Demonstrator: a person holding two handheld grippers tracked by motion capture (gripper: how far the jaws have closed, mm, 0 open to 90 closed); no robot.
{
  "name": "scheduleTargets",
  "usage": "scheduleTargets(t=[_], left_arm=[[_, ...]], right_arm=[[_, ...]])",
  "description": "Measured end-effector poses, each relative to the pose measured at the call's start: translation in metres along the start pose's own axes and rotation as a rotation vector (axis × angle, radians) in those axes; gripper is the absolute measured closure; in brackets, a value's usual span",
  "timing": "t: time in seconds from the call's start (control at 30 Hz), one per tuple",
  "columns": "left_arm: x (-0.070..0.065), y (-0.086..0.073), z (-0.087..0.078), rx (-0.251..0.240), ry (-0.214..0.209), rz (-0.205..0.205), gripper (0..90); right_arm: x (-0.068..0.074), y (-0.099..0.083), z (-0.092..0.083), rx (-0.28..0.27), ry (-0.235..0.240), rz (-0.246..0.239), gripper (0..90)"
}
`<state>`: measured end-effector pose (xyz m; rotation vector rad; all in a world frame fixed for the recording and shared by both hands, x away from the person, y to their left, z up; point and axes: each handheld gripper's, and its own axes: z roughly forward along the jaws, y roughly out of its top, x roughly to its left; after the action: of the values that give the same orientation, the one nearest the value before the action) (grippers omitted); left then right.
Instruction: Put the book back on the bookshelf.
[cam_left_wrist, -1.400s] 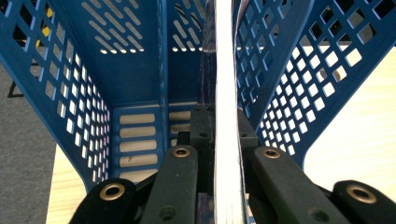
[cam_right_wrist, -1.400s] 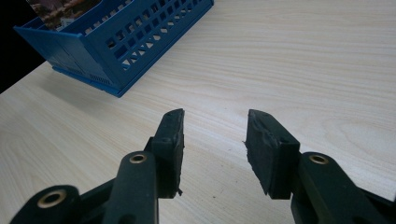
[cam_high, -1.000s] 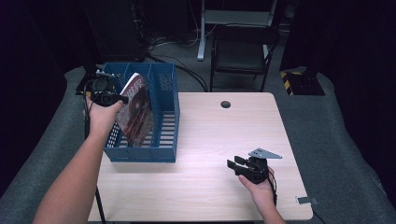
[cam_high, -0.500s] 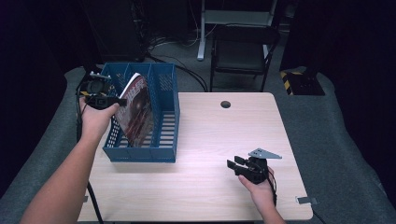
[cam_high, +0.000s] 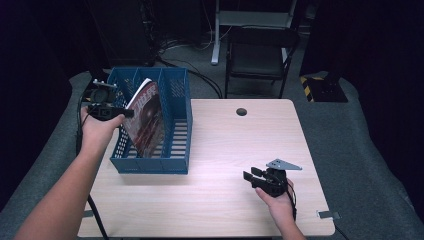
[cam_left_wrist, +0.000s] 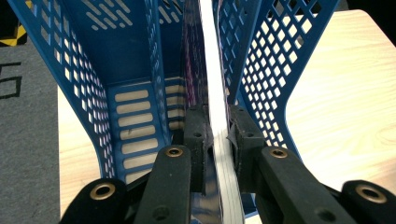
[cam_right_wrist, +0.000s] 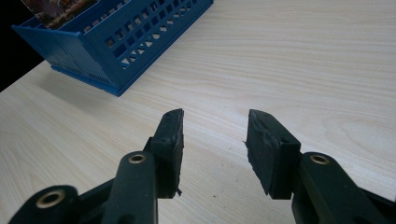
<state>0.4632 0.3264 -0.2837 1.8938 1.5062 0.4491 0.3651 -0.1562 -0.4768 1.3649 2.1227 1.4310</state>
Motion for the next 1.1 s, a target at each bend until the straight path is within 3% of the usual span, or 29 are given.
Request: scheduleTargets(t=[0.4, 0.77, 1.1], left_arm=[[0.003, -0.004, 0.000, 0.018, 0.012, 0.004, 81.7], [0.001, -0.003, 0.001, 0.000, 0.027, -0.002, 83.8], [0.001, 0.006, 0.002, -0.009, 0.032, 0.003, 84.2]], right_arm=[[0.000, 0.000, 0.000, 0.006, 0.003, 0.001, 56.3], [0.001, 0.000, 0.001, 0.010, 0.002, 0.002, 56.3], [0.000, -0.001, 0.001, 0.010, -0.004, 0.007, 56.3]])
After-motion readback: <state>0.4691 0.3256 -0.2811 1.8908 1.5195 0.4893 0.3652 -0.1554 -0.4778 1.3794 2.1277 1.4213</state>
